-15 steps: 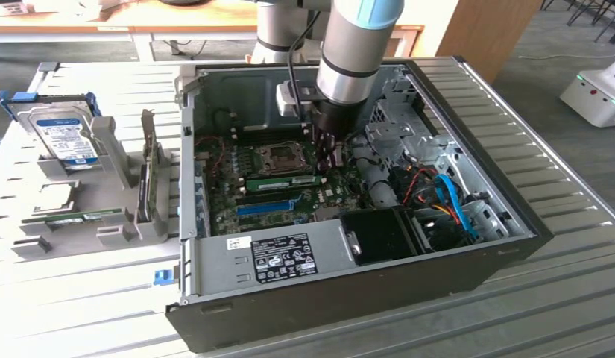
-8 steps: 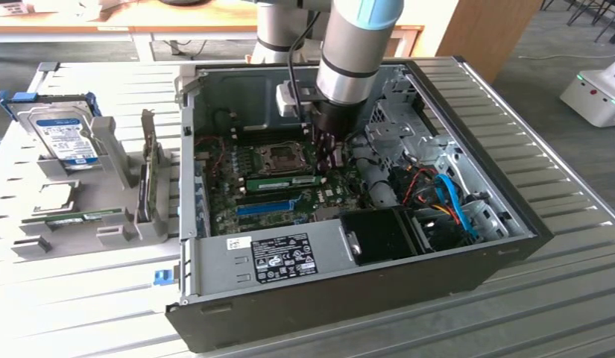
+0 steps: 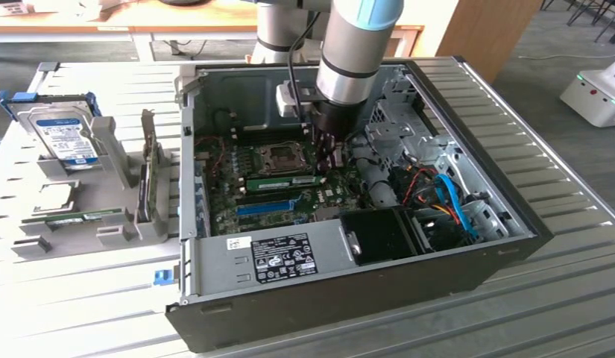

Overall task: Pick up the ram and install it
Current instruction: 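Press down the ram until it locks into place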

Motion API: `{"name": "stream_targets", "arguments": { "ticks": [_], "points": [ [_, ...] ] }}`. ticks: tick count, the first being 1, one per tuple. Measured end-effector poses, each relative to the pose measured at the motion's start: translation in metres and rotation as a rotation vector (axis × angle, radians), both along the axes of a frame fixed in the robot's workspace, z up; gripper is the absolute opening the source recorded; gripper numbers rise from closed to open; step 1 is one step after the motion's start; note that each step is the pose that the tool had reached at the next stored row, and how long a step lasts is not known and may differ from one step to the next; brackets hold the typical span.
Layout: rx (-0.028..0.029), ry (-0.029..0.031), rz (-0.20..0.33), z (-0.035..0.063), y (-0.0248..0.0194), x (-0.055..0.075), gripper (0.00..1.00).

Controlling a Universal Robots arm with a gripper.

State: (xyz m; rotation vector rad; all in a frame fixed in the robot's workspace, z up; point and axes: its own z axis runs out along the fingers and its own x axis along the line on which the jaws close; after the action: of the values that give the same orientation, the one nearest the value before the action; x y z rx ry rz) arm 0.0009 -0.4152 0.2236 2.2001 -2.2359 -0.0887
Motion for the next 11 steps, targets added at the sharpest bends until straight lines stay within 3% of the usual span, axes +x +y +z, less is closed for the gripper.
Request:
{"name": "stream_targets", "arguments": {
  "ticks": [11],
  "points": [
    [0.0002, -0.0001, 0.0, 0.0013, 0.0001, 0.0, 0.11]
  ]
}}
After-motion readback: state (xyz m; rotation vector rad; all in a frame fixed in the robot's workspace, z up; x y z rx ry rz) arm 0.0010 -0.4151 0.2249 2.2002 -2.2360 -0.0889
